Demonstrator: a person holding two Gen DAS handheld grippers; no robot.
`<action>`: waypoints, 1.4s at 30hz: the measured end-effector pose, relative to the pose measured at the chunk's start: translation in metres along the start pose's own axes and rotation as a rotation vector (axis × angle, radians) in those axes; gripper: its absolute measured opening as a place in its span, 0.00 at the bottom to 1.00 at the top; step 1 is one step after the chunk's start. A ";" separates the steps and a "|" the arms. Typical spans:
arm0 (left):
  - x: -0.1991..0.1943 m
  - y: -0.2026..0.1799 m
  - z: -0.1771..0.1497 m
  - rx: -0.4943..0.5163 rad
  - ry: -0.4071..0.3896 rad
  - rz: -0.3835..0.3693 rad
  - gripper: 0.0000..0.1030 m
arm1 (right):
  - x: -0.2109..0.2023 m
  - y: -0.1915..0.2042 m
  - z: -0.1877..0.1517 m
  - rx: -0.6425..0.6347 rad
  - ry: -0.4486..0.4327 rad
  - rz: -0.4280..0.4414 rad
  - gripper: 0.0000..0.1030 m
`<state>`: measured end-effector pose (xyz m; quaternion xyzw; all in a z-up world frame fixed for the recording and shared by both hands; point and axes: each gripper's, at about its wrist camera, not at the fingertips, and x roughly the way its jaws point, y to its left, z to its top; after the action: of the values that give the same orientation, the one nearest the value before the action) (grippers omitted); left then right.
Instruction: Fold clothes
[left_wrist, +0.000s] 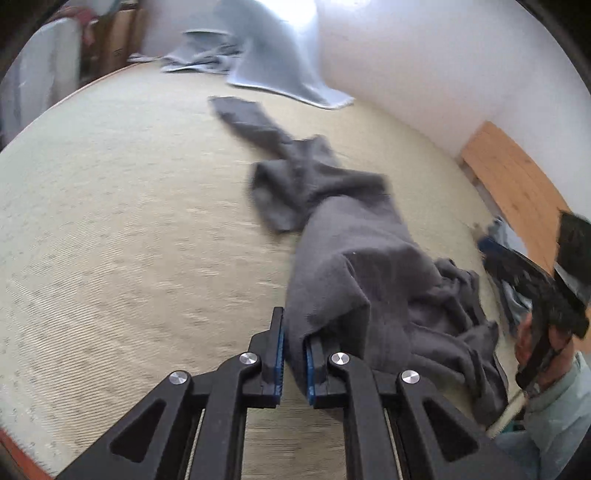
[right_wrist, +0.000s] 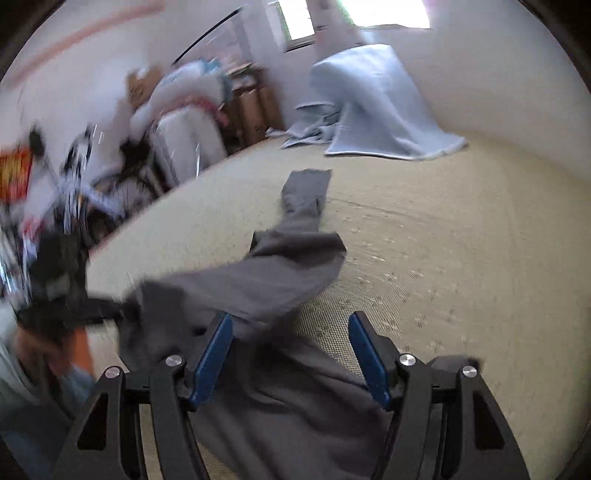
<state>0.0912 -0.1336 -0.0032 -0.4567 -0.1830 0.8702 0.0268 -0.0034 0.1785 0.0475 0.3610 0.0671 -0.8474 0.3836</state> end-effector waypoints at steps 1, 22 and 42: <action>-0.002 0.009 0.002 -0.023 -0.010 0.014 0.08 | 0.005 0.007 -0.002 -0.048 0.006 -0.009 0.67; -0.058 0.014 0.011 0.021 -0.252 0.165 0.79 | 0.048 0.035 -0.004 -0.194 0.041 -0.034 0.67; 0.070 -0.093 0.010 0.514 -0.087 0.279 0.28 | 0.037 0.019 0.011 -0.050 -0.018 0.009 0.67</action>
<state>0.0314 -0.0349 -0.0206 -0.4178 0.1071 0.9021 0.0140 -0.0123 0.1389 0.0341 0.3441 0.0831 -0.8470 0.3967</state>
